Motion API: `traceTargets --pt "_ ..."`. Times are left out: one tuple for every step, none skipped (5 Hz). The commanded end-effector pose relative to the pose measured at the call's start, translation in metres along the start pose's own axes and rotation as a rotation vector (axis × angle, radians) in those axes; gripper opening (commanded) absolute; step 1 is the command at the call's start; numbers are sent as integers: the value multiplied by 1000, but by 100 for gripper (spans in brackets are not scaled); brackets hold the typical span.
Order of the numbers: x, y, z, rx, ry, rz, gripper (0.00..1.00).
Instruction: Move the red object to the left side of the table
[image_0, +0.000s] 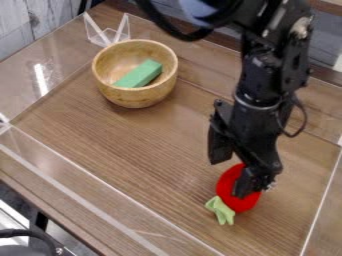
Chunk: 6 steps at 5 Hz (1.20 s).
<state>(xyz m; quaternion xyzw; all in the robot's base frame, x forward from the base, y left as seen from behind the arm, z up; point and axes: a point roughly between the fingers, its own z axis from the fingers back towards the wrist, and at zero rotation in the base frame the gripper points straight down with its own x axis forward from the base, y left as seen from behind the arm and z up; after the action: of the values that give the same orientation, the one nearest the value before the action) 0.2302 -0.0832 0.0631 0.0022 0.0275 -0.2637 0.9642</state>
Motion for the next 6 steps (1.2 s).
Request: traceTargets --pt "-6 1 18 20 -57 -15 100" --pt "-4 -4 21 30 -57 -45 100" --pt "-1 -8 25 38 -62 -67 100" --pt "-1 2 13 32 -56 -96 100" --pt "-1 14 2 27 -49 -121 100" --pt "8 14 -9 20 -47 -109 100"
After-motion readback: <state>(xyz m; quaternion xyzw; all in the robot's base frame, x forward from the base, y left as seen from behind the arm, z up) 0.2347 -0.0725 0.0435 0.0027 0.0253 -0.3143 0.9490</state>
